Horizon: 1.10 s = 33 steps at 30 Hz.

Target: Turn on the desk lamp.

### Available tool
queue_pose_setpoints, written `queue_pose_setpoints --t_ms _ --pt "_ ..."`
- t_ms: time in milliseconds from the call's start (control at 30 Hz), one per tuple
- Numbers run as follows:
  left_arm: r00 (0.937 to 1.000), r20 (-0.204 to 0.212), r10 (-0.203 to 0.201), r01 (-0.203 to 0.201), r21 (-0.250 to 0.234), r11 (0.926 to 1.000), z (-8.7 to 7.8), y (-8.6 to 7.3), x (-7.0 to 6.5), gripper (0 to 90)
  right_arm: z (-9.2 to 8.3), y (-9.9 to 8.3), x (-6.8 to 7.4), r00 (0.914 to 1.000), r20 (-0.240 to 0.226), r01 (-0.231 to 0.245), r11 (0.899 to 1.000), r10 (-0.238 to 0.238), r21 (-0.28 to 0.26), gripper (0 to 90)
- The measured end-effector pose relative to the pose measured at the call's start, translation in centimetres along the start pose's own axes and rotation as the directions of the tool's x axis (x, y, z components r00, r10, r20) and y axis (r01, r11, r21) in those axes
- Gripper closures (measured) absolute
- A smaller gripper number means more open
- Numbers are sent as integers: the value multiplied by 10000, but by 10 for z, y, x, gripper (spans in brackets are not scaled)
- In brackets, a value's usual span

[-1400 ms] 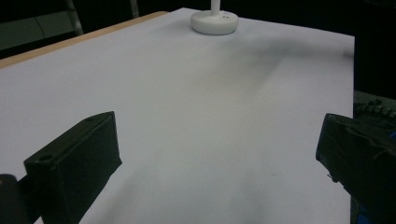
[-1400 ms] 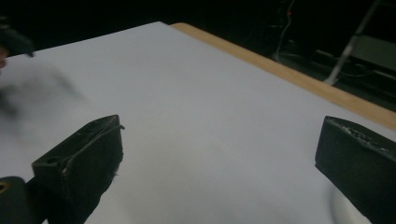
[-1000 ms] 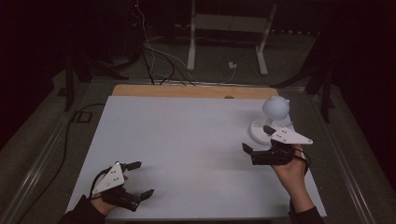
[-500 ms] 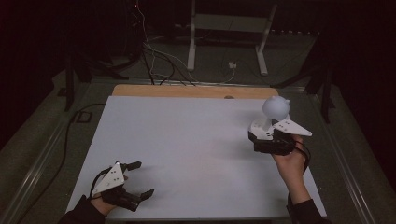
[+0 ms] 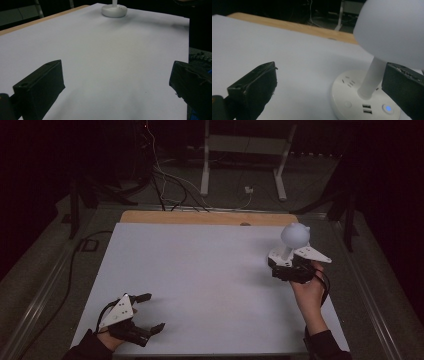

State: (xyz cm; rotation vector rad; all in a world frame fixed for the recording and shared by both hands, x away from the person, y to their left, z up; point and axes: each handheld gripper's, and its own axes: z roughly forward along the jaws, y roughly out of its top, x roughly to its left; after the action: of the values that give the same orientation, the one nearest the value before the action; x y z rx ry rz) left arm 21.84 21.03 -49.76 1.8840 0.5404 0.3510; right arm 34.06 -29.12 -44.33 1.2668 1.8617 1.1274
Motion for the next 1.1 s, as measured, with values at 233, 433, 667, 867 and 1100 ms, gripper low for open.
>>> queue_pose_setpoints --t_ms 233,433,667,867,1100 --pt "10000 12 3 -3 -15 10000 0 0 0 1 10 -9 -6 9989 -22 -476 9976 478 500 0" --pt "10000 25 -14 14 13 10000 1 0 0 2 19 -17 -10 9948 391 -961 9929 936 695 0" --pt "10000 59 -47 47 30 10000 1 0 0 2 24 -21 -12 9875 824 -1391 9889 1346 514 45" --pt "10000 56 -41 40 42 10000 1 0 0 2 25 -24 -12 9777 1325 -1732 9825 1631 683 234" --pt "9999 81 -61 60 109 9999 1 0 0 2 24 -24 -12 9702 1923 -1656 9828 1474 822 567"
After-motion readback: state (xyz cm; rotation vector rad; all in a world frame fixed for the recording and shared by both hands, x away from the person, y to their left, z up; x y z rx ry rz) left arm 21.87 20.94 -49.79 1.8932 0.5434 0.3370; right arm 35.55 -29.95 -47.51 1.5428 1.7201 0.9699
